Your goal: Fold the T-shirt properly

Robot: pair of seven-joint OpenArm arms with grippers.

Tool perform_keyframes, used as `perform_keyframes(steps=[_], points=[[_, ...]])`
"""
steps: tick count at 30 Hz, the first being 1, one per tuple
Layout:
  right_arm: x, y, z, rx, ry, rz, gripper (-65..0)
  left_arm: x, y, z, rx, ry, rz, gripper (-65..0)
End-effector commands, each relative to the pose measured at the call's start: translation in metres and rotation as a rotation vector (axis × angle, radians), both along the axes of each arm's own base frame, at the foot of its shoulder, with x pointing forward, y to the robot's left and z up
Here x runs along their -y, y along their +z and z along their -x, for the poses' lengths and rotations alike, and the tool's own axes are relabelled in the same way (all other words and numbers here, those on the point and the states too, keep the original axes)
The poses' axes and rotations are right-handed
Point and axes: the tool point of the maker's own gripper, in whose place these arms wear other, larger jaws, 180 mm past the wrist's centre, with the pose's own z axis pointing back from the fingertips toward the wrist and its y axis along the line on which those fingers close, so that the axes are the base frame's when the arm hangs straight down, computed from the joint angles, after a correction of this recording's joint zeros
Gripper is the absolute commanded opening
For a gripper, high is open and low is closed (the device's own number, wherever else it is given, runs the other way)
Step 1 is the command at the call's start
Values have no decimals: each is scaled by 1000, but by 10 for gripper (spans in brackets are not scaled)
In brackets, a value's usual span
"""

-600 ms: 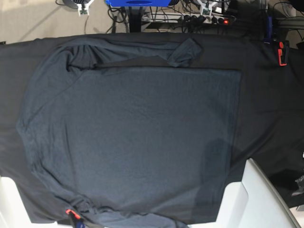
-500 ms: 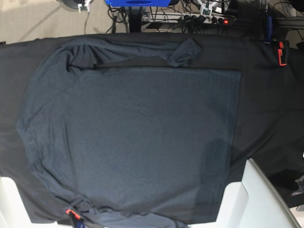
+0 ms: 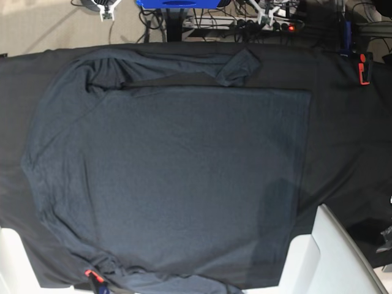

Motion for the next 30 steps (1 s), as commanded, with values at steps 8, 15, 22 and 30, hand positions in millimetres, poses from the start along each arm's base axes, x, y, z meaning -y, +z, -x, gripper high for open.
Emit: perform_keyframes(steps=[8,15,22,30], points=[[3,11,37,-35,-3,8,-648,-16,25,12,123,-53,-18,-650],[11,73,16,31,9,35,-648,-10,88,-10,331,-146,4,-650],[9,147,-27,210,9,43,-642,16,157,-67,565,-205,51,-650],[1,214,-88,440,-21,34,-494,30,207,-126,767,-101,123,-643]])
